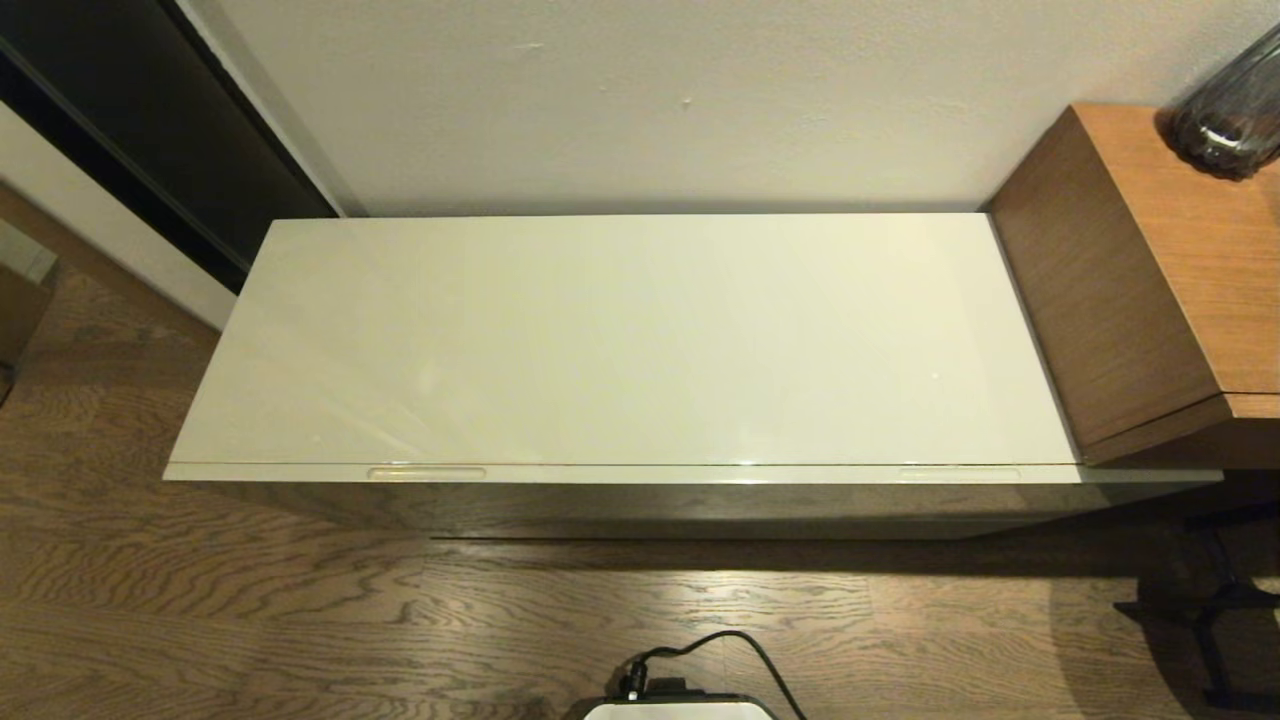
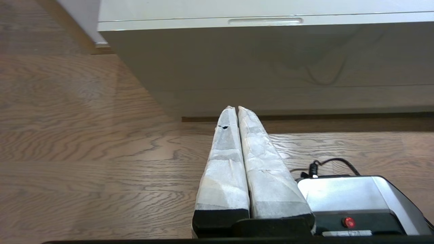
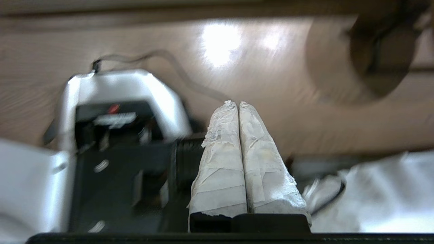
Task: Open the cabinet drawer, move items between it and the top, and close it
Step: Open the drawer
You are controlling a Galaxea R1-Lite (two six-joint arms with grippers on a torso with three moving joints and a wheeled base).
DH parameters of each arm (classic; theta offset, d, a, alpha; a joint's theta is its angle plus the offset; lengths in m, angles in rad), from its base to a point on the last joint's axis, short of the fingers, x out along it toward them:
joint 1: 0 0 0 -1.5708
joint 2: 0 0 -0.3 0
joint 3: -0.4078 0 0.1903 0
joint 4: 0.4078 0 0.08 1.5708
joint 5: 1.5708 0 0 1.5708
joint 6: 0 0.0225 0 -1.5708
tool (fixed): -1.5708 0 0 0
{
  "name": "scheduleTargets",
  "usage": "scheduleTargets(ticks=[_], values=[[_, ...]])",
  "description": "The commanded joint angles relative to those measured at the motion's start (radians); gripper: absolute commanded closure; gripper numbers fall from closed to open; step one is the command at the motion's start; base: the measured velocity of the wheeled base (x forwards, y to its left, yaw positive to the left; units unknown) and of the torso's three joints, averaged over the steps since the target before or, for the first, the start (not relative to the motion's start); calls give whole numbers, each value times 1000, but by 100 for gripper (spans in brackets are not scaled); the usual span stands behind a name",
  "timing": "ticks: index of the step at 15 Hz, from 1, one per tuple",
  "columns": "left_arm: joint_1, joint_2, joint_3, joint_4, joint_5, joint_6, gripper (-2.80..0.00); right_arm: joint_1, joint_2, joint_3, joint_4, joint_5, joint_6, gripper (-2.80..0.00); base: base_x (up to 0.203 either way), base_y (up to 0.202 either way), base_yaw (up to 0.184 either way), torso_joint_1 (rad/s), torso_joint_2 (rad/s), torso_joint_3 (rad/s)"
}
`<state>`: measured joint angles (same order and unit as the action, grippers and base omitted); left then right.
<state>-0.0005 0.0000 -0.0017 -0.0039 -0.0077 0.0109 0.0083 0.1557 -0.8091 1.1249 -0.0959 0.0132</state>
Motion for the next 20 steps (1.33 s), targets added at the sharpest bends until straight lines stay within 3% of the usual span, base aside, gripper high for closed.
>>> scheduleTargets(ticks=[1,5,7,8,12,20], values=[[1,0,0,-1,0,1,0,-4,-150,194,-207,-16,-100,0,0,0,0,0,0,0],[1,0,0,-1,0,0,0,-7,-155,558,-844,-23,-134,0,0,0,0,0,0,0],[1,0,0,-1,0,0,0,-8,-156,738,-1098,62,-139,0,0,0,0,0,0,0],[1,0,0,-1,0,1,0,-8,-155,798,-1162,102,-141,0,0,0,0,0,0,0],[1,0,0,-1,0,0,0,-8,-154,761,-993,119,-87,0,0,0,0,0,0,0],[1,0,0,-1,0,0,0,-8,-154,763,-996,116,-76,0,0,0,0,0,0,0]])
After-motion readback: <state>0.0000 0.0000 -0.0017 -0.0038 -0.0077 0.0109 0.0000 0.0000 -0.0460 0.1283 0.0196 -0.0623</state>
